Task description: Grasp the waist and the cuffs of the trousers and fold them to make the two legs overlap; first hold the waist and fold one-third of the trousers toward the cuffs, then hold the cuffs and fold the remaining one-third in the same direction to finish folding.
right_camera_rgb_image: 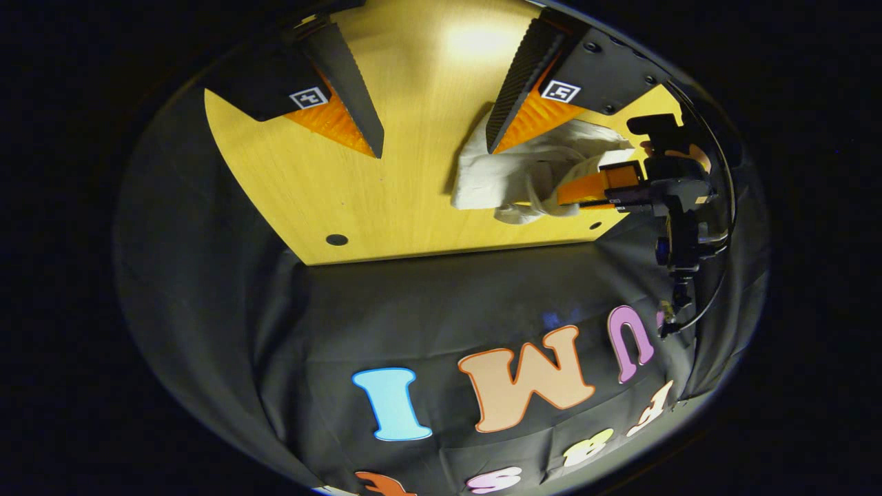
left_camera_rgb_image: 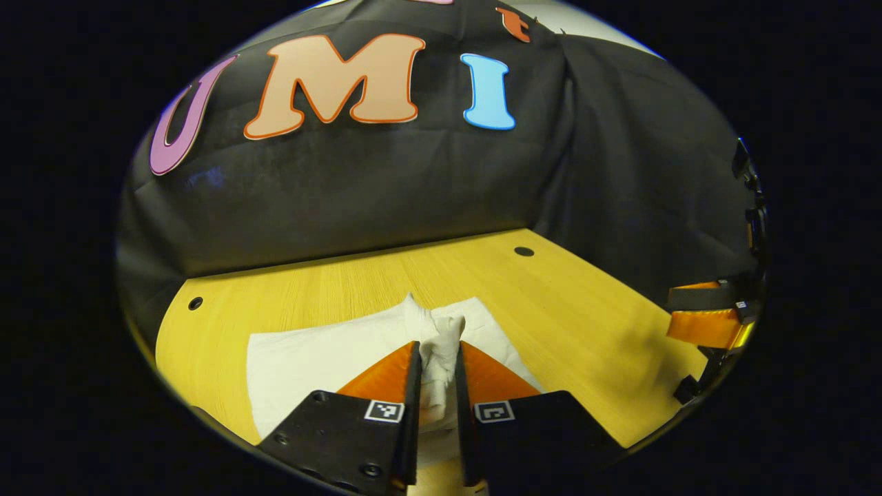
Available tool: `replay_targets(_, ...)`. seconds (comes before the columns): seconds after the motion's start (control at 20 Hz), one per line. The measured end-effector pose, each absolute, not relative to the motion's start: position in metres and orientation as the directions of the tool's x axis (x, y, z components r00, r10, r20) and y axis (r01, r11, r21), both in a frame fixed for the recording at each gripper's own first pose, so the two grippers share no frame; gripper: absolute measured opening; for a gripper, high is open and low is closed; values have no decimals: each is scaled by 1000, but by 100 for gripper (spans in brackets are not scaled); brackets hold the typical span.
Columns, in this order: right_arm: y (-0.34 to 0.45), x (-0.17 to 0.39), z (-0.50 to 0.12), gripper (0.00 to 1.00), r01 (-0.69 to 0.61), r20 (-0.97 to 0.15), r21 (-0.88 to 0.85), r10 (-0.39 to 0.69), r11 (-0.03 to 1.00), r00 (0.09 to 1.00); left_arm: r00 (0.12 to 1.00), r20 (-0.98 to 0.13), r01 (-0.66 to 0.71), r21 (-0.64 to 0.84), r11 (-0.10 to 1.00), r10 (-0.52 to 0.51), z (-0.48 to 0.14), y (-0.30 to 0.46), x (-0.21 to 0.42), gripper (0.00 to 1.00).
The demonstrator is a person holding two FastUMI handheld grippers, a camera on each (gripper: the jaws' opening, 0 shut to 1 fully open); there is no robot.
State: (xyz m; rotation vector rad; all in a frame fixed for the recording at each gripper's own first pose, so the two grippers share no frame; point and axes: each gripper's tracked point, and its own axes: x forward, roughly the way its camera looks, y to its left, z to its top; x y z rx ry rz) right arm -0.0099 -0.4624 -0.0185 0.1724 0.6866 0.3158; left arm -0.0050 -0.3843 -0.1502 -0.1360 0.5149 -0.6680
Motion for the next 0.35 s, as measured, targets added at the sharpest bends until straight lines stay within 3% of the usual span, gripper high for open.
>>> replay_targets(0.05, -453, -6, -13, 96, -247, -578, 262, 357, 933, 734, 686, -385, 553, -276, 787, -617, -139, -376, -6, 32)
replay_targets(0.25, -417, 9, 20, 96, -270, -509, 259, 369, 927, 778, 766, -307, 525, -208, 825, -565, -100, -320, -6, 96)
replay_targets(0.35, -399, 15, 44, 96, -274, -457, 245, 360, 930, 814, 803, -271, 499, -181, 848, -531, -79, -287, -3, 94)
